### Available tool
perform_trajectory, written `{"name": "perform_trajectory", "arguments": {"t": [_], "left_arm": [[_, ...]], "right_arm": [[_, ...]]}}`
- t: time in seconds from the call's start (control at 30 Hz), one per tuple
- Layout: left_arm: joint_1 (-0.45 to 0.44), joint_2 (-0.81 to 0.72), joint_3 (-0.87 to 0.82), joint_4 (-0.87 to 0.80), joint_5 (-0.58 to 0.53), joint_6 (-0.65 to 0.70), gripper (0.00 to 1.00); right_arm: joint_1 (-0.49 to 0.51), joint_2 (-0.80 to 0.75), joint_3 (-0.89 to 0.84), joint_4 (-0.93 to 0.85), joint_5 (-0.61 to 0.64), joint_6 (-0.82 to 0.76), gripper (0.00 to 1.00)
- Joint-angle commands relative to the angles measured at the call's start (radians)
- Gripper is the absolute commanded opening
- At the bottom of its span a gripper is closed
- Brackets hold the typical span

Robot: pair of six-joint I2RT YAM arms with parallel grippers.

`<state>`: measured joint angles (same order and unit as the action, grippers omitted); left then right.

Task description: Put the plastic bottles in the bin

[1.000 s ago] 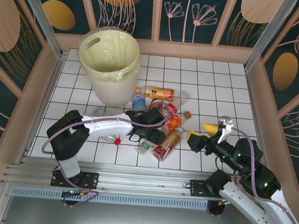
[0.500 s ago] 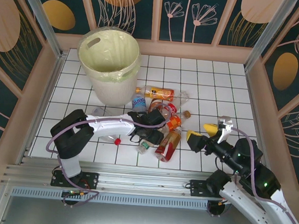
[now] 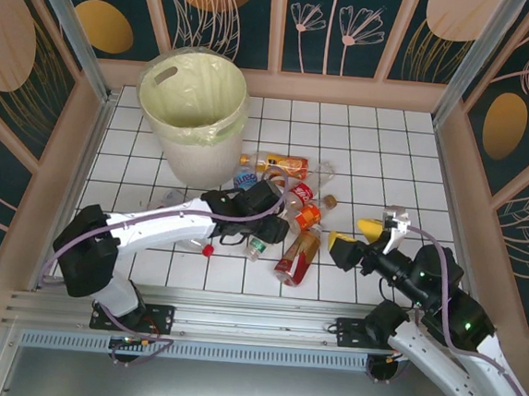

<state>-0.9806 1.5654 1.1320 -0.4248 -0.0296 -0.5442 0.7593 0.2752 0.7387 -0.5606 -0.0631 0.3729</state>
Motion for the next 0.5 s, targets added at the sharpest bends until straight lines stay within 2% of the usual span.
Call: {"name": "perform_trajectory", "arguments": {"t": [0.0, 0.27, 0.47], "left_arm": [[0.015, -0.041, 0.054, 0.067, 0.029, -0.017, 0.56], [0.098, -0.096, 0.186, 0.061, 0.063, -0.008, 0.58], [0.177, -0.082, 0.398, -0.052, 0.019, 0.044, 0.59]], "right_arm": [[0.004, -0.031, -0.012, 0.082, -0.051, -0.016, 0.99], [0.004, -0.143, -0.021, 0.120, -0.037, -0.042, 0.99], [0.003, -0.183, -0.050, 0.126, -0.027, -0.040, 0.99]]}}
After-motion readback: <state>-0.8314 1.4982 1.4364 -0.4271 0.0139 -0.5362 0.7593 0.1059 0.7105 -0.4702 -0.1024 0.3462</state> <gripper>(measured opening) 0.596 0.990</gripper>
